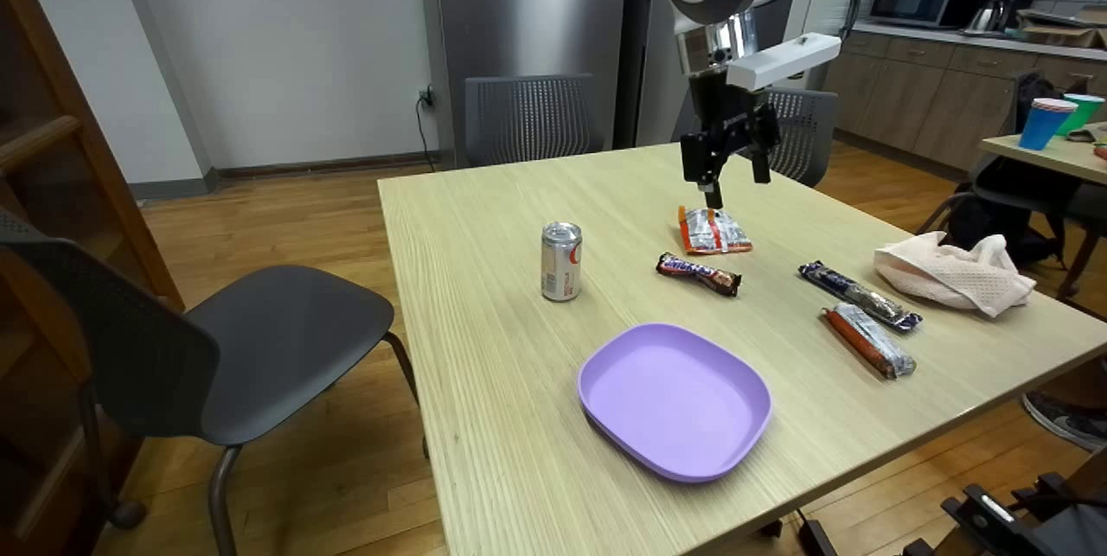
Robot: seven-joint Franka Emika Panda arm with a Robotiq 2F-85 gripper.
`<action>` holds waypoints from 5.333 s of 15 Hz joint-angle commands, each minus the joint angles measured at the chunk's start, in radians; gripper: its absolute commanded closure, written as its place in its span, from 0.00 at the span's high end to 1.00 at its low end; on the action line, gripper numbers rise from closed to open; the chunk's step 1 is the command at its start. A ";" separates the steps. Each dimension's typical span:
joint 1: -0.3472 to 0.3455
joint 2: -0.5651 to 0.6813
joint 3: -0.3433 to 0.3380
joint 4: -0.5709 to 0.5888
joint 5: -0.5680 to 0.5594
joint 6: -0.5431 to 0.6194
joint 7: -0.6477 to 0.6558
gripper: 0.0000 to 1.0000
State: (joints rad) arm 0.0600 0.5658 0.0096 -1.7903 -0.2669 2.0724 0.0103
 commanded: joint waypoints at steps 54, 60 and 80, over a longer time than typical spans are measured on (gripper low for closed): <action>0.076 0.567 -0.008 0.648 -0.099 -0.366 -0.355 1.00; 0.074 0.591 -0.013 0.682 -0.099 -0.373 -0.363 1.00; 0.083 0.551 -0.014 0.641 -0.118 -0.361 -0.385 0.03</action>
State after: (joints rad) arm 0.1268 1.1355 -0.0033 -1.1502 -0.3625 1.7439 -0.3526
